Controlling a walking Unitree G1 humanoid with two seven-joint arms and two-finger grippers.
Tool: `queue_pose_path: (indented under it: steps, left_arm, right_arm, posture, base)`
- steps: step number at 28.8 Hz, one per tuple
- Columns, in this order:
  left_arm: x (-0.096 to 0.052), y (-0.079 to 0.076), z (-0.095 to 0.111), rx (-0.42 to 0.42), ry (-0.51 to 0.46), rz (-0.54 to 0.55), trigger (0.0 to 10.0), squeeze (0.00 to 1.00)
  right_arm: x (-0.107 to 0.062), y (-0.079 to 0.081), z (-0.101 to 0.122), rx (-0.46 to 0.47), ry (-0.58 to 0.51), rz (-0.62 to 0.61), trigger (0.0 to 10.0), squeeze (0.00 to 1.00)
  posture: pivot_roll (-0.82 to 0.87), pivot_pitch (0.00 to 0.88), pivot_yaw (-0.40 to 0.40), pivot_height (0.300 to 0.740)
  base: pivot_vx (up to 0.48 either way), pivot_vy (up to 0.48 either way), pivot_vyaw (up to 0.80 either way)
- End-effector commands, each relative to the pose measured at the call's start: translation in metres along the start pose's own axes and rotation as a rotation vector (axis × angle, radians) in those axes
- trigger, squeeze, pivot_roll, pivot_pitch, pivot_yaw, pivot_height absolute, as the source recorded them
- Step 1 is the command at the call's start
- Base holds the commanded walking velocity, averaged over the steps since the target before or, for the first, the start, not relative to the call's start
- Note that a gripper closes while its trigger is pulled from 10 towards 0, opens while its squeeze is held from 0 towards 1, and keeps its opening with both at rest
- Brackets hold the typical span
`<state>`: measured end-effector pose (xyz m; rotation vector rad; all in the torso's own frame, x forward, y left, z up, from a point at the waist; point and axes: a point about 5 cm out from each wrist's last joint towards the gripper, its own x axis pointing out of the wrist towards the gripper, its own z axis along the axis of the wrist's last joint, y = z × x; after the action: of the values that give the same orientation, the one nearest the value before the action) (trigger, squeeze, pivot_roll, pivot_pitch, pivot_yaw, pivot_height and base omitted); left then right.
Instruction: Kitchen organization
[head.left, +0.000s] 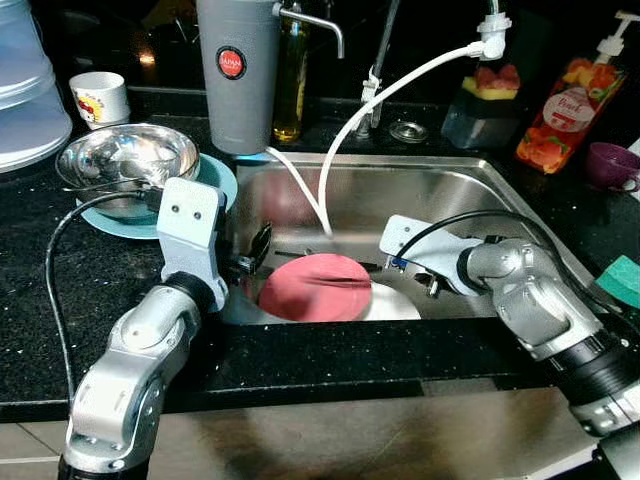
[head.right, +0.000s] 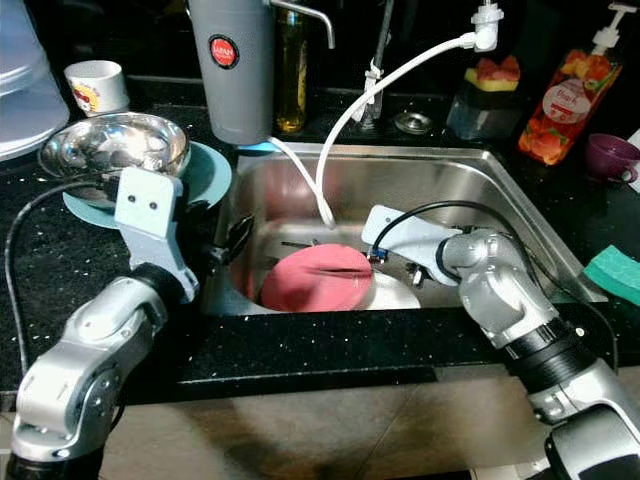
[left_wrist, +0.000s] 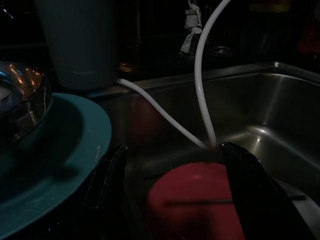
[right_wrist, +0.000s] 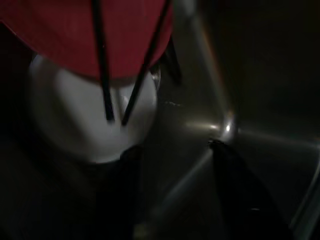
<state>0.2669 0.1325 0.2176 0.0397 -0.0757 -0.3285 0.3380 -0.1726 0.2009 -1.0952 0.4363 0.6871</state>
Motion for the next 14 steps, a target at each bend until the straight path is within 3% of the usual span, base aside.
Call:
queue_pose_path:
  steps: [1, 3, 5, 6, 7, 8, 9, 10, 11, 13, 14]
  left_arm:
    - [-0.002, -0.001, -0.001, 0.002, 0.008, -0.003, 10.0, 0.0]
    - [-0.002, -0.002, -0.001, 0.002, 0.008, -0.007, 10.0, 0.0]
    - [-0.002, -0.002, -0.001, 0.002, 0.008, -0.007, 10.0, 0.0]
    - [-0.002, -0.002, 0.0, 0.003, 0.006, -0.008, 10.0, 0.0]
    - [-0.002, -0.002, 0.0, 0.003, 0.006, -0.008, 10.0, 0.0]
    - [-0.001, -0.002, 0.001, 0.012, 0.0, -0.006, 10.0, 0.0]
    - [-0.001, -0.001, 0.003, 0.026, -0.009, -0.005, 10.0, 0.0]
    - [-0.001, -0.001, 0.005, 0.051, -0.02, -0.005, 10.0, 0.0]
    - [-0.001, -0.001, 0.005, 0.051, -0.02, -0.005, 10.0, 0.0]
    - [-0.001, -0.002, 0.016, 0.161, -0.067, -0.015, 10.0, 0.0]
    - [-0.001, -0.002, 0.016, 0.161, -0.067, -0.015, 10.0, 0.0]
  right_arm:
    - [0.001, 0.0, 0.006, 0.083, -0.07, 0.002, 10.0, 1.0]
    - [0.001, -0.006, 0.024, 0.196, -0.22, -0.027, 10.0, 1.0]
    - [0.001, -0.006, 0.024, 0.196, -0.22, -0.027, 10.0, 1.0]
    - [-0.001, -0.01, 0.033, 0.249, -0.296, -0.047, 10.0, 1.0]
    - [-0.001, -0.01, 0.033, 0.249, -0.296, -0.047, 10.0, 1.0]
    - [-0.003, -0.016, 0.044, 0.31, -0.386, -0.074, 10.0, 0.44]
    - [-0.005, -0.021, 0.053, 0.35, -0.471, -0.101, 10.0, 0.0]
    - [-0.008, -0.025, 0.062, 0.404, -0.559, -0.117, 10.0, 0.0]
    - [-0.008, -0.025, 0.062, 0.404, -0.559, -0.117, 10.0, 0.0]
    - [-0.015, -0.028, 0.078, 0.515, -0.759, -0.113, 10.0, 0.0]
    - [-0.015, -0.028, 0.078, 0.515, -0.759, -0.113, 10.0, 0.0]
  posture:
    - [0.14, 0.0, -0.087, 0.74]
    - [0.14, 0.0, -0.086, 0.74]
    - [0.14, 0.0, -0.086, 0.74]
    - [0.13, 0.0, -0.085, 0.74]
    - [0.13, 0.0, -0.085, 0.74]
    - [0.13, 0.0, -0.084, 0.74]
    - [0.13, 0.0, -0.084, 0.74]
    - [0.14, 0.0, -0.085, 0.74]
    - [0.14, 0.0, -0.085, 0.74]
    - [0.14, 0.0, -0.086, 0.74]
    - [0.14, 0.0, -0.086, 0.74]
  base:
    - [0.0, 0.0, 0.0]
    - [0.0, 0.0, 0.0]
    - [0.0, 0.0, 0.0]
    - [0.0, 0.0, 0.0]
    - [0.0, 0.0, 0.0]
    - [0.0, 0.0, 0.0]
    - [0.0, 0.0, 0.0]
    - [0.0, 0.0, 0.0]
    - [0.0, 0.0, 0.0]
    - [0.0, 0.0, 0.0]
    - [0.0, 0.0, 0.0]
